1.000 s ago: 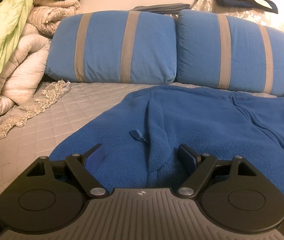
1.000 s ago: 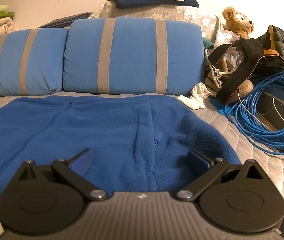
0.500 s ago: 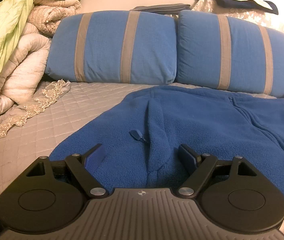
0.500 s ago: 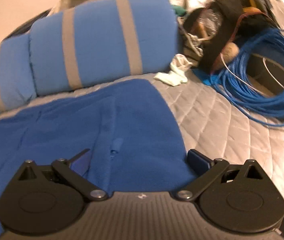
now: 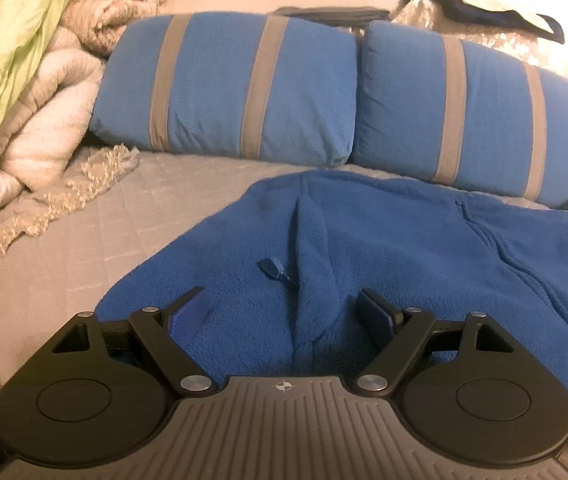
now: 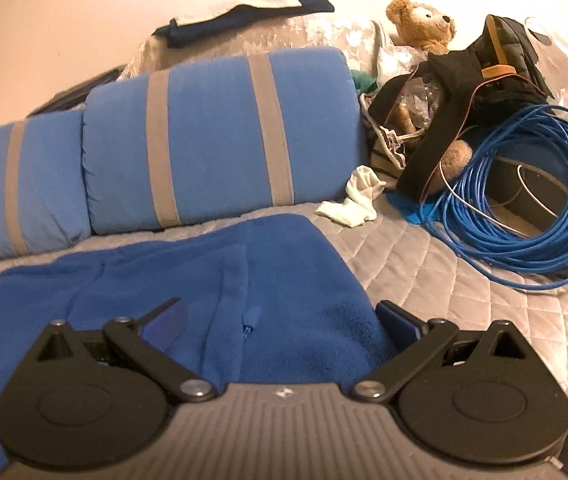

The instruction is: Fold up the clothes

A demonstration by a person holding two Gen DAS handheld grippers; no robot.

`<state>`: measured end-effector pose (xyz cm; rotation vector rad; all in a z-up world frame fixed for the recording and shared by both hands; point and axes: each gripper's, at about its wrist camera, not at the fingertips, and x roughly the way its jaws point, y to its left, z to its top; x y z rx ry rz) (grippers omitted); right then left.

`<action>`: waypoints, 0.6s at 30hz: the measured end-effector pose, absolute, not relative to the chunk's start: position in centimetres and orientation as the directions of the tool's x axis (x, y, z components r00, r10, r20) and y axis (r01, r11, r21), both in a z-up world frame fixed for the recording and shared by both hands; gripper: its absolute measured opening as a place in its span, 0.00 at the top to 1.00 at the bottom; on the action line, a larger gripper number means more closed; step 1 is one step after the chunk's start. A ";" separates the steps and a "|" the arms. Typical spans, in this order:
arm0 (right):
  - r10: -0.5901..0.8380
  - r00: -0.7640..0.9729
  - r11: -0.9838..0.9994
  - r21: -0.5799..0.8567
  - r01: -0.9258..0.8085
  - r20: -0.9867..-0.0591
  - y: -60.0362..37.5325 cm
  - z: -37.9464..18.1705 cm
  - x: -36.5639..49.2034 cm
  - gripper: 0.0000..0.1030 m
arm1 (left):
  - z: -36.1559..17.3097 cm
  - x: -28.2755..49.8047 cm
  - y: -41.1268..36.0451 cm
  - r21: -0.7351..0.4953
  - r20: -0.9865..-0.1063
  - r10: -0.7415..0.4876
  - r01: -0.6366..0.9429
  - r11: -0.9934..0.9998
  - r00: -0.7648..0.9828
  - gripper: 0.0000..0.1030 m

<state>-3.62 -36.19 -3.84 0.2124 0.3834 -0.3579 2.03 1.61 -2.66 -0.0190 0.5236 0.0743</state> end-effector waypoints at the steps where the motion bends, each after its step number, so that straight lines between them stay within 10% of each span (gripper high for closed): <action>1: -0.299 0.866 0.916 0.132 0.378 -0.400 -36.1 -3.8 -3.6 0.00 | -2.7 2.1 1.7 -0.003 -0.503 0.064 -0.076 0.997 0.862 0.22; 18: -0.233 0.887 0.901 0.255 0.351 -0.399 -37.6 -3.7 -4.4 0.00 | 4.7 4.3 9.8 -0.266 -0.494 -0.060 -0.086 0.960 0.867 0.22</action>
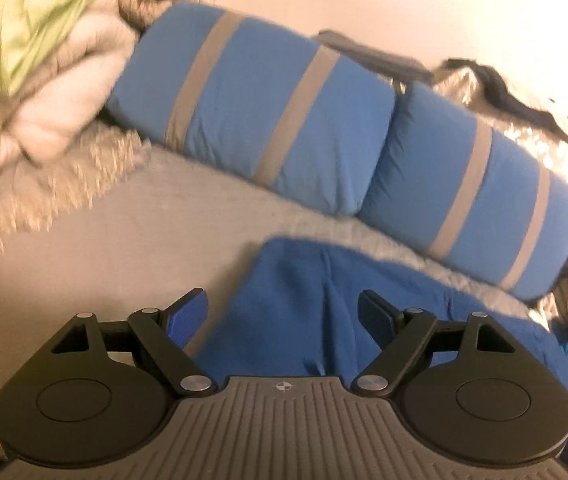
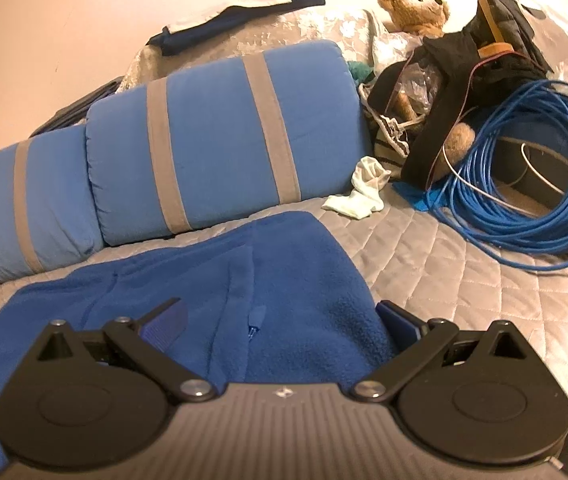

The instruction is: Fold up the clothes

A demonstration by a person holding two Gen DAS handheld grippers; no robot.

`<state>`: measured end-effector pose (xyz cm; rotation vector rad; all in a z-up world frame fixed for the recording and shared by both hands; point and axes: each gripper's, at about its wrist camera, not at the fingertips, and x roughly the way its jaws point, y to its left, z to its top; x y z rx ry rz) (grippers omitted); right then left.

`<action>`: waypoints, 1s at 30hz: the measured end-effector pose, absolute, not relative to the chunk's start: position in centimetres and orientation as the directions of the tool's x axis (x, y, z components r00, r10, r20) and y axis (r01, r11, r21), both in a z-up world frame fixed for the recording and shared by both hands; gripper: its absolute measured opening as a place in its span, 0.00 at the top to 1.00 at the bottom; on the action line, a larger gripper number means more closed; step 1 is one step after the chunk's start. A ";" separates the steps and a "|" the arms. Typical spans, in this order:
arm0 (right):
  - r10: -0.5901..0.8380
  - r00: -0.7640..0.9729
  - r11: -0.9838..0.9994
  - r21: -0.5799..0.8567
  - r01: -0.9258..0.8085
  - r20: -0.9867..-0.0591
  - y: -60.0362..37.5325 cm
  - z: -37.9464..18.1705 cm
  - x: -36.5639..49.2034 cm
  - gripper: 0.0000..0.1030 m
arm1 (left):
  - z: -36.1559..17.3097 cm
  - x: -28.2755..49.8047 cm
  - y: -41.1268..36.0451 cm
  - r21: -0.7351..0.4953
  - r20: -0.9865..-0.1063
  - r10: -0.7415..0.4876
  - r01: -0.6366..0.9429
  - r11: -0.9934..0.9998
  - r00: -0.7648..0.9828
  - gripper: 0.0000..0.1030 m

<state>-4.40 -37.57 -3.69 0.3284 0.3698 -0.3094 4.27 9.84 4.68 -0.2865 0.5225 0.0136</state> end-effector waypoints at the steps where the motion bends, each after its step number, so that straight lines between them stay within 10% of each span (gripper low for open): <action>1: -0.229 0.889 0.899 0.264 0.349 -0.398 -37.7 -3.7 -4.5 0.00 | 5.1 5.0 10.4 -0.274 -0.508 -0.077 -0.077 0.959 0.858 0.22; 13: -0.216 0.882 0.873 0.322 0.367 -0.420 -38.6 -4.0 -4.6 0.00 | -0.9 15.5 18.3 -0.550 -0.695 -0.451 -0.011 0.835 0.560 0.22; 20: -0.220 0.874 0.879 0.301 0.371 -0.434 -38.3 -4.2 -4.3 0.00 | -8.0 18.4 21.9 -0.821 -0.550 -0.713 -0.127 0.557 0.434 0.22; 30: -0.217 0.864 0.879 0.293 0.375 -0.454 -38.4 -4.6 -3.8 0.00 | -9.2 21.8 17.7 -0.866 -0.480 -0.827 -0.009 0.499 0.292 0.23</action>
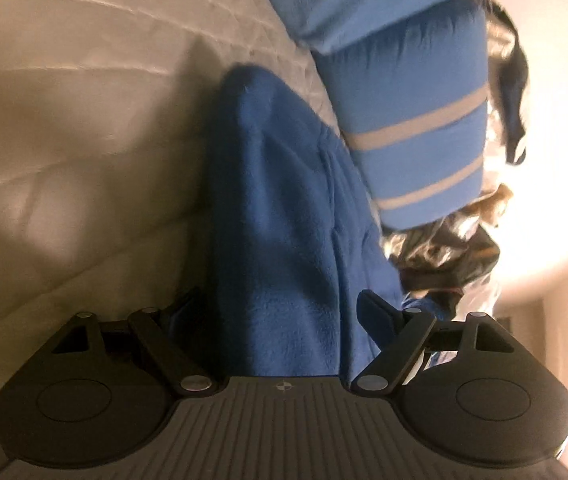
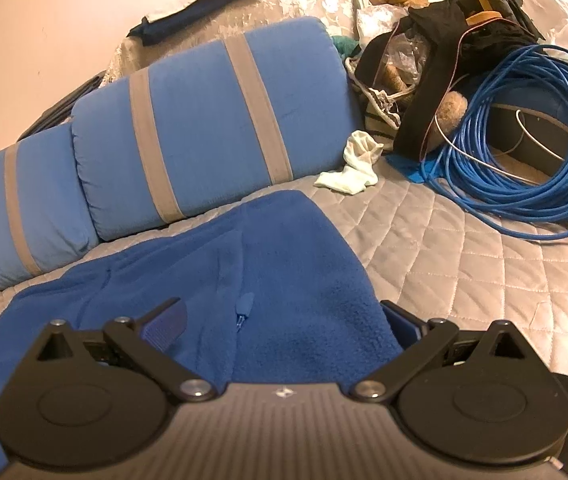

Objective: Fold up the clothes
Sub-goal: 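Grasp the hoodie edge with the left tool while the right tool grasps it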

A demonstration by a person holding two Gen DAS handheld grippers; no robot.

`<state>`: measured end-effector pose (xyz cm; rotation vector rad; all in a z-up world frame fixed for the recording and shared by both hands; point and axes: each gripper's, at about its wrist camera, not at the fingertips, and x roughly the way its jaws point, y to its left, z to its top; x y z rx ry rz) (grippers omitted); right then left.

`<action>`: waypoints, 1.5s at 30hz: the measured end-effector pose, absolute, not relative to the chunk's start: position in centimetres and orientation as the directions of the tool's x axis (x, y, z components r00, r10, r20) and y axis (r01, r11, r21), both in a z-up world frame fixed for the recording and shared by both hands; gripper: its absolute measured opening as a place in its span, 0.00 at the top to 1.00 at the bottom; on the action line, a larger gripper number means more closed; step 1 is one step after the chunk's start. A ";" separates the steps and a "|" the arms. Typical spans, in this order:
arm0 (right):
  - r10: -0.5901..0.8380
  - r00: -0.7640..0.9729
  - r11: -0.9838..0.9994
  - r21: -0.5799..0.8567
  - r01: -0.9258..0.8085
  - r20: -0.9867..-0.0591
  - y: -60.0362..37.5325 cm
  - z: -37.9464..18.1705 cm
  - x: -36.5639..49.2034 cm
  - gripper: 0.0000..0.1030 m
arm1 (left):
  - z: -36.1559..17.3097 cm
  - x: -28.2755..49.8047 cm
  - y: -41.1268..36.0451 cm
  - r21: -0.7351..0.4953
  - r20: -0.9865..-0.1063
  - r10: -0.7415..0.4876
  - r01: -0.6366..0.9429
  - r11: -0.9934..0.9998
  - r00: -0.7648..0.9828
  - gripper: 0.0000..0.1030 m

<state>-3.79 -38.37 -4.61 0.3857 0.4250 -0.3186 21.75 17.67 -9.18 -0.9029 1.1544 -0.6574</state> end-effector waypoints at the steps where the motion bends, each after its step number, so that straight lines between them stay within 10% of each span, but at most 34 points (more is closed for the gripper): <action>1: -0.217 0.864 0.879 0.294 0.375 -0.454 -38.4 -4.6 -3.8 0.00 | -9.2 21.9 17.1 -0.866 -0.481 -0.831 0.001 0.501 0.280 0.23; 6: -0.220 0.863 0.878 0.292 0.378 -0.455 -38.3 -4.7 -3.7 0.00 | -9.2 21.8 16.5 -0.863 -0.485 -0.836 0.016 0.506 0.256 0.26; 10: -0.189 0.868 0.875 0.322 0.361 -0.460 -38.7 -4.4 -3.6 0.00 | -9.5 21.7 17.1 -0.858 -0.497 -0.825 -0.007 0.514 0.270 0.49; 27: 0.430 0.540 0.759 0.614 0.217 -0.724 -54.3 -6.5 9.1 0.00 | -9.7 22.0 17.1 -0.875 -0.467 -0.840 -0.003 0.485 0.277 0.43; 43: 0.829 0.427 0.435 0.896 -0.088 -0.360 -52.2 -12.0 12.3 0.02 | -10.3 22.7 17.3 -0.894 -0.431 -0.871 0.022 0.448 0.236 0.43; 45: 0.831 0.414 0.456 0.881 -0.122 -0.373 -51.0 -11.9 12.9 0.23 | -10.2 22.7 17.1 -0.885 -0.443 -0.864 0.037 0.464 0.241 0.46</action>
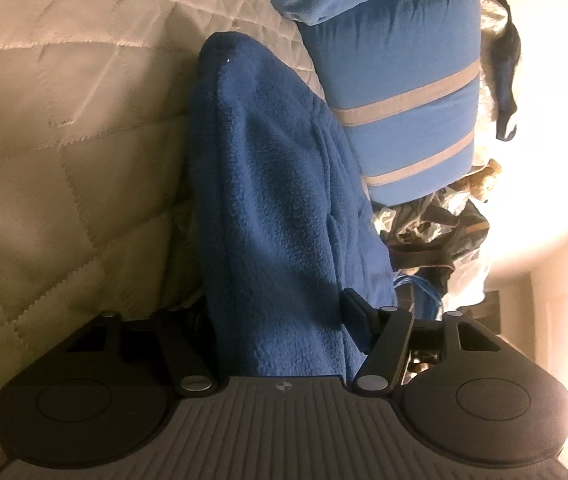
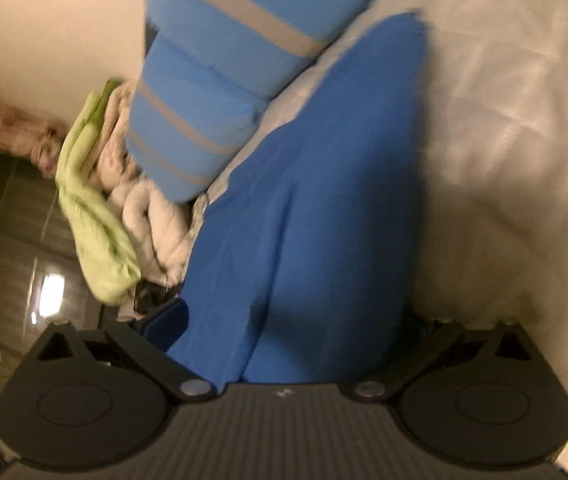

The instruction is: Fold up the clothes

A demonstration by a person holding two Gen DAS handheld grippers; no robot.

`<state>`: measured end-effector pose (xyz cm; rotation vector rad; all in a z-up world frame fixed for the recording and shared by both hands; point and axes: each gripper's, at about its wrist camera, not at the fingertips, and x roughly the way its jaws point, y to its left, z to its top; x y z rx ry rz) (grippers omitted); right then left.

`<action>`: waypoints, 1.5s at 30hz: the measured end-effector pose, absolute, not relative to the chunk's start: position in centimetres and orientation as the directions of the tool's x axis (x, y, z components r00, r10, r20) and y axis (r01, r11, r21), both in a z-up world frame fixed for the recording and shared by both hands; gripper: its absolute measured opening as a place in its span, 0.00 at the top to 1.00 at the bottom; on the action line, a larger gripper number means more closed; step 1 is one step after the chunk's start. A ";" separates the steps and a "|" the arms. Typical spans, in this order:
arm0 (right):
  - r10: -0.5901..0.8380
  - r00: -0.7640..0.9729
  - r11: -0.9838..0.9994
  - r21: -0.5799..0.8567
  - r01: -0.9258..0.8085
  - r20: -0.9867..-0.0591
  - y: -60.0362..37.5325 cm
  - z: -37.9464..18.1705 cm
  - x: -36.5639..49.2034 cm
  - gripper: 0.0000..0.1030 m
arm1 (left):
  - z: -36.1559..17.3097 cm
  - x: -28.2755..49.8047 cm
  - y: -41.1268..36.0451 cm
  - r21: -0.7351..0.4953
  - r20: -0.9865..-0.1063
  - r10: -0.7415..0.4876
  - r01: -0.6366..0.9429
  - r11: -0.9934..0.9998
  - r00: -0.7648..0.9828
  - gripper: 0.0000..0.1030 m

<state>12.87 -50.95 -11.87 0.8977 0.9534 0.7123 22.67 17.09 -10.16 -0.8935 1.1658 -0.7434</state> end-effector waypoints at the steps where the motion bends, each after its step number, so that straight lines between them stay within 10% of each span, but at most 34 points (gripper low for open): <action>1: 0.821 0.411 0.484 0.865 -0.133 -0.396 -50.3 -11.8 13.1 0.41 | -10.1 22.6 17.0 -0.878 -0.451 -0.858 0.048 0.476 0.246 0.49; 2: 0.806 0.411 0.518 0.843 -0.143 -0.426 -49.5 -11.9 13.2 0.59 | -10.0 22.6 17.0 -0.873 -0.458 -0.853 0.055 0.484 0.250 0.54; 6: 0.761 0.440 0.600 0.775 -0.198 -0.477 -48.1 -10.5 12.7 0.71 | -8.6 22.4 16.6 -0.838 -0.497 -0.825 0.097 0.537 0.270 0.69; 14: 0.702 0.520 0.687 0.656 -0.313 -0.488 -46.3 -3.8 10.9 0.74 | -3.1 21.0 16.1 -0.751 -0.573 -0.752 0.158 0.641 0.324 0.83; 37: 0.841 0.475 0.487 0.747 -0.453 -0.260 -26.9 4.8 19.9 0.75 | 15.9 23.1 33.8 -0.492 -0.685 -0.430 0.061 0.868 0.588 0.81; 38: 0.834 0.478 0.496 0.756 -0.427 -0.276 -25.4 4.5 21.2 0.72 | 16.1 23.8 35.3 -0.464 -0.701 -0.387 0.029 0.885 0.599 0.73; 41: 0.690 0.528 0.688 0.676 -0.266 -0.495 -20.5 2.0 25.2 0.14 | 13.7 25.9 39.1 -0.282 -0.798 -0.113 -0.202 0.938 0.592 0.40; 45: 0.458 0.555 0.873 0.467 -0.136 -0.694 -16.4 -1.3 26.7 0.09 | 8.8 26.0 41.0 -0.045 -0.849 0.179 -0.404 0.914 0.498 0.39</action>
